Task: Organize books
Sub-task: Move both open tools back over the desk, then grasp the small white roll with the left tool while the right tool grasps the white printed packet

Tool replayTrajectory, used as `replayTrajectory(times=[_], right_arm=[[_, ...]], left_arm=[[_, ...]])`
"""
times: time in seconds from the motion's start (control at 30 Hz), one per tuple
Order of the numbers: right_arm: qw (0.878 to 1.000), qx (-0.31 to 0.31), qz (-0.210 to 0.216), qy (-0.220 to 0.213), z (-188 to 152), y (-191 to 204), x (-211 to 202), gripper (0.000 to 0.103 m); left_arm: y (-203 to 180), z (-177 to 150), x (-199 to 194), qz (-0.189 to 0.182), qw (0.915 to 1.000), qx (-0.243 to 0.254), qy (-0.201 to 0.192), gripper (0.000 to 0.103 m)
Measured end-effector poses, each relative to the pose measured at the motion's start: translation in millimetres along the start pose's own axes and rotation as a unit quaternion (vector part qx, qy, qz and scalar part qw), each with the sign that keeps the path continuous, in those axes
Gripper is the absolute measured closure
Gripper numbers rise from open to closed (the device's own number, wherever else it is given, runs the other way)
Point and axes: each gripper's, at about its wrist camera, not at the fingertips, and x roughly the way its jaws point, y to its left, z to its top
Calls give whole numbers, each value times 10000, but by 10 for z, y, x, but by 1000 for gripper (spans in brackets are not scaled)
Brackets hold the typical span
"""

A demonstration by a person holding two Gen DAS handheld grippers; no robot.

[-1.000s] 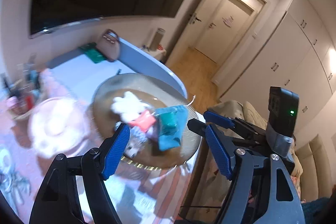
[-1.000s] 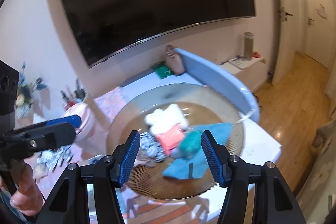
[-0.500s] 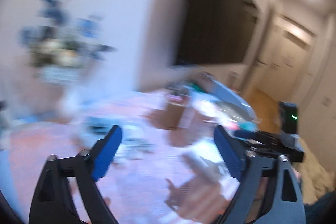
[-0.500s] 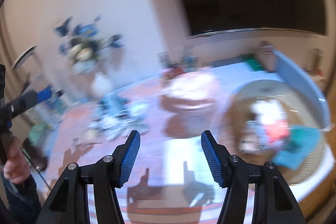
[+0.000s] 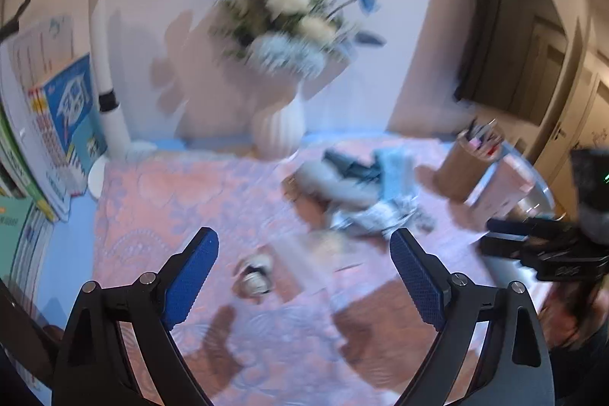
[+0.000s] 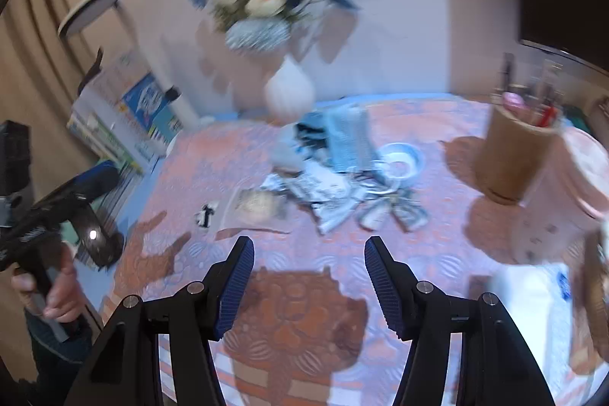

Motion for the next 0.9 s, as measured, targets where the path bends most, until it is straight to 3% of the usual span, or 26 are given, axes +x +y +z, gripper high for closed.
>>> replayTrajectory(times=[0.2, 0.33, 0.53, 0.63, 0.77, 0.9], right_arm=[[9960, -799, 333, 242, 55, 410, 409, 44], [9900, -1209, 595, 411, 95, 609, 795, 44], [9794, -1756, 747, 657, 146, 767, 1230, 44], [9752, -1997, 697, 650, 189, 791, 1349, 44], [9748, -1982, 698, 745, 276, 734, 1541, 44], [9728, -1882, 960, 951, 318, 661, 1752, 42]], left_arm=[[245, -252, 402, 147, 9990, -82, 419, 13], [333, -370, 658, 266, 9975, -232, 616, 22], [412, -448, 905, 158, 9962, -369, 771, 24], [421, -466, 1013, 99, 9951, -399, 904, 42], [467, -532, 1178, -8, 9925, -554, 1089, 73], [573, -552, 1141, -70, 9923, -812, 930, 78]])
